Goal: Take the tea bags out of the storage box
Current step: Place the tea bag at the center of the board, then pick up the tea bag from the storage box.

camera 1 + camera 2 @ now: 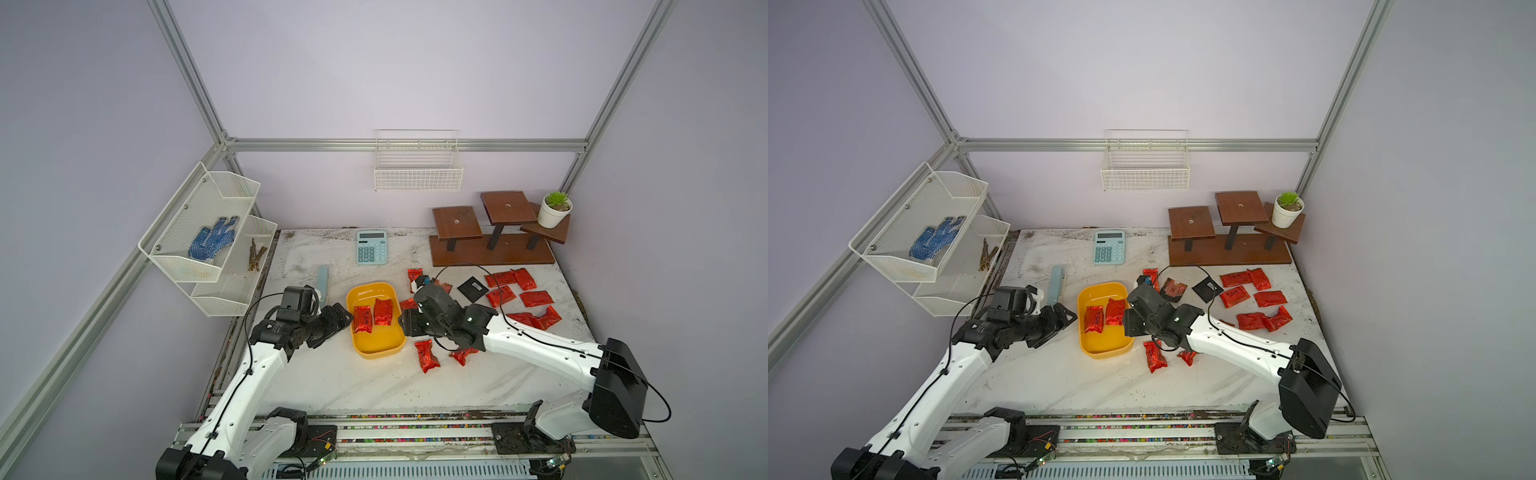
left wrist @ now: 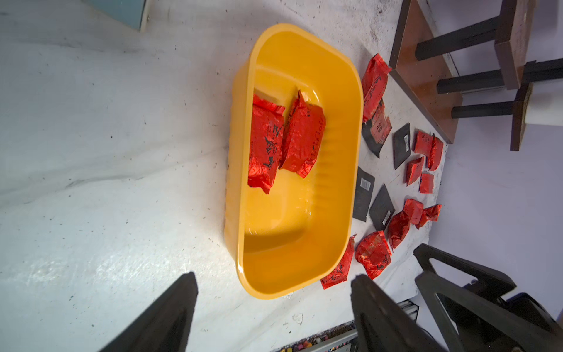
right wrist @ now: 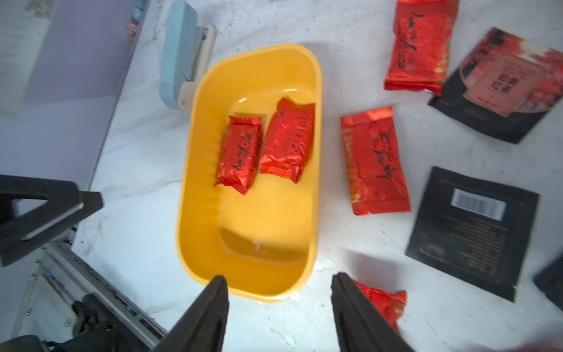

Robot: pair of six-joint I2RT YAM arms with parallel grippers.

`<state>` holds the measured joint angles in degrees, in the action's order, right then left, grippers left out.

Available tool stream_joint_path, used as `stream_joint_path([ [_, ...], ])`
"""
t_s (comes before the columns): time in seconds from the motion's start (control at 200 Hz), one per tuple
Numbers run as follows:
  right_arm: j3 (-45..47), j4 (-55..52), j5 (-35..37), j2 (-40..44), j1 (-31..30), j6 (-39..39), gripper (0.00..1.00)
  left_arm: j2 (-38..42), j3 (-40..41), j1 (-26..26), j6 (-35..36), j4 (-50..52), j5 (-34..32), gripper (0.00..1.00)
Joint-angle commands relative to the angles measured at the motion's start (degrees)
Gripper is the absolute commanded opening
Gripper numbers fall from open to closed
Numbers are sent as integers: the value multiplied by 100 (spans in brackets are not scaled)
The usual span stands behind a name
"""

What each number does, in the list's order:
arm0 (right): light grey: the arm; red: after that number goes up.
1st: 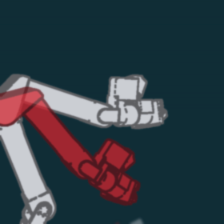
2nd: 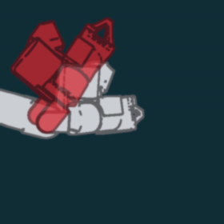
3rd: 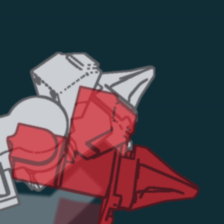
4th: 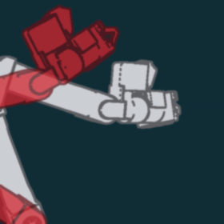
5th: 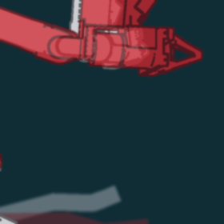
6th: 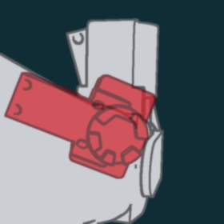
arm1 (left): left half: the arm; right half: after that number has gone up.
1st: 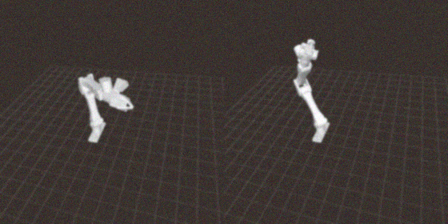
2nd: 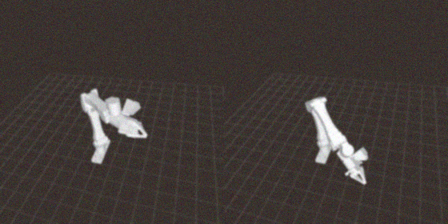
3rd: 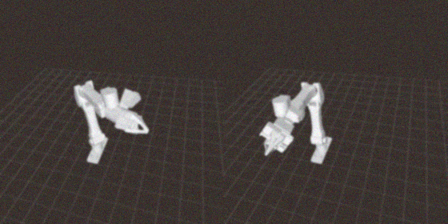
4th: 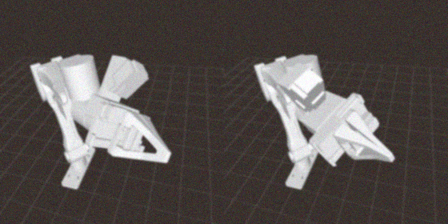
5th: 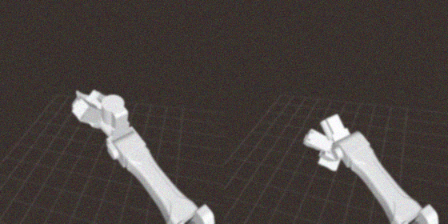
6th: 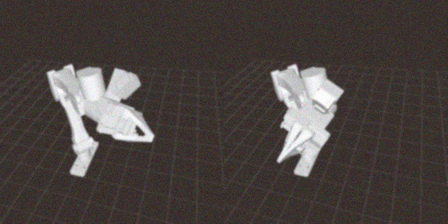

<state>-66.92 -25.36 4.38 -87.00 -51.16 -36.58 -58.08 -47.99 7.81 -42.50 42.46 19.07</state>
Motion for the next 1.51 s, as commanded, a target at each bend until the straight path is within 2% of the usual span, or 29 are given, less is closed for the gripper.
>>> stream_joint_path([
  [0.0,-583,-126,-416,-598,-25,235,58,-194,-308,-292,326,-93,2,82],
  [0.28,-2142,-183,-793,-2219,-104,236,56,-614,-400,-910,513,-219,427,82],
  [0.61,-3157,-328,-938,-3548,-131,204,57,-577,-22,-1045,554,-382,563,82],
  [0.81,-3471,-467,-812,-3954,-140,219,62,-502,166,-1080,549,-434,598,82],
  [1.335,-3899,-855,-344,-4587,-136,134,65,-318,342,-1107,596,-390,655,82],
  [1.44,-3907,-847,-324,-4616,-140,126,59,-276,375,-1117,586,-384,664,81],
  [1.5,-3900,-841,-335,-4615,-140,112,49,-246,372,-1116,593,-359,663,81],
])
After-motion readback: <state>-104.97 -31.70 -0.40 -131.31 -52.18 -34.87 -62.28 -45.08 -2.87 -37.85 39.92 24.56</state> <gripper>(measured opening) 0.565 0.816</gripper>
